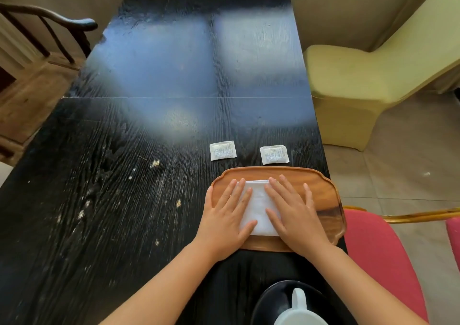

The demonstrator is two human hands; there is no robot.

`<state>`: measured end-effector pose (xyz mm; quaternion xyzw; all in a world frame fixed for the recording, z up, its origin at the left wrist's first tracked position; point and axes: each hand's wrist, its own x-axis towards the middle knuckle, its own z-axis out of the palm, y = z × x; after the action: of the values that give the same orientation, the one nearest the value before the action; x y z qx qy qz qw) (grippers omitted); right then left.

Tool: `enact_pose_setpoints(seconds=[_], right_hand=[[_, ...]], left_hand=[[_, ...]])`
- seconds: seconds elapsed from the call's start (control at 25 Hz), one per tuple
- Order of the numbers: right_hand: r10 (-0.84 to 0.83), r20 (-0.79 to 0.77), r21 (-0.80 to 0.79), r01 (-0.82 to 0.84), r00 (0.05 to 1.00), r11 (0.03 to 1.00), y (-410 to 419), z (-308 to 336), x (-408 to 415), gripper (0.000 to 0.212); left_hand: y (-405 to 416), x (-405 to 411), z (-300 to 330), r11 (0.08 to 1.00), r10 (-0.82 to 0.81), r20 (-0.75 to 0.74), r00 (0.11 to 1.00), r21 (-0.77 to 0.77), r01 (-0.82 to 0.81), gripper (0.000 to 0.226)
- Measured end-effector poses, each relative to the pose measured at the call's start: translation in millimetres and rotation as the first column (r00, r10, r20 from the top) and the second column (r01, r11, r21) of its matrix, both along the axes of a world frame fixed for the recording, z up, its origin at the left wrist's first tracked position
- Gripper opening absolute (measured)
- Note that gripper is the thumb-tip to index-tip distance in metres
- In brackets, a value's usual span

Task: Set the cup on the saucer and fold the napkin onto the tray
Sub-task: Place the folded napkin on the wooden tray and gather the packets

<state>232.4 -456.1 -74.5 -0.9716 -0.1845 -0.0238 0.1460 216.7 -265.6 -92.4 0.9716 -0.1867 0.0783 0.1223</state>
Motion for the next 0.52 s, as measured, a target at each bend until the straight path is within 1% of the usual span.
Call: enact_pose_setpoints(seconds=[0.08,0.12,0.16,0.2,0.28,0.32,0.36,0.44,0.52], right_hand=[[-0.026,0.086,0.101,0.017,0.996,0.995,-4.2,12.4,20.2,0.042],[-0.066,0.125,0.129,0.050,0.990,0.990,-6.3,17.1,34.9,0.037],[-0.115,0.124,0.150,0.096,0.986,0.984,-8.0,19.8,51.9,0.033],[-0.167,0.077,0.157,0.153,0.983,0.976,-8.9,21.7,68.5,0.032],[-0.295,-0.108,0.095,0.305,0.949,0.947,-8.1,23.5,96.7,0.039],[-0.369,-0.194,0.036,0.383,0.909,0.923,-6.1,23.6,107.0,0.043],[-0.430,-0.249,-0.022,0.439,0.868,0.898,-3.5,23.6,114.2,0.047],[-0.503,-0.259,-0.096,0.496,0.825,0.863,2.2,22.8,123.2,0.050],[-0.535,-0.258,-0.075,0.536,0.804,0.841,8.5,20.4,127.7,0.049]], left_hand=[[13.1,17.1,15.3,0.989,-0.002,0.074,0.997,-0.150,0.013,0.047],[20.4,31.2,23.1,0.974,0.048,0.106,0.993,-0.224,-0.023,0.040],[27.5,48.2,29.3,0.959,0.120,0.113,0.986,-0.270,-0.085,0.035],[34.2,66.3,33.4,0.945,0.192,0.087,0.978,-0.286,-0.160,0.033],[44.1,100.4,37.0,0.928,0.274,-0.046,0.961,-0.248,-0.277,0.032],[46.9,113.9,36.1,0.931,0.282,-0.130,0.950,-0.203,-0.304,0.033],[48.2,124.1,34.0,0.941,0.273,-0.204,0.940,-0.148,-0.305,0.037],[46.9,137.1,28.1,0.965,0.234,-0.316,0.920,-0.037,-0.258,0.045],[43.1,144.4,21.0,0.967,0.239,-0.346,0.907,0.003,-0.254,0.049]])
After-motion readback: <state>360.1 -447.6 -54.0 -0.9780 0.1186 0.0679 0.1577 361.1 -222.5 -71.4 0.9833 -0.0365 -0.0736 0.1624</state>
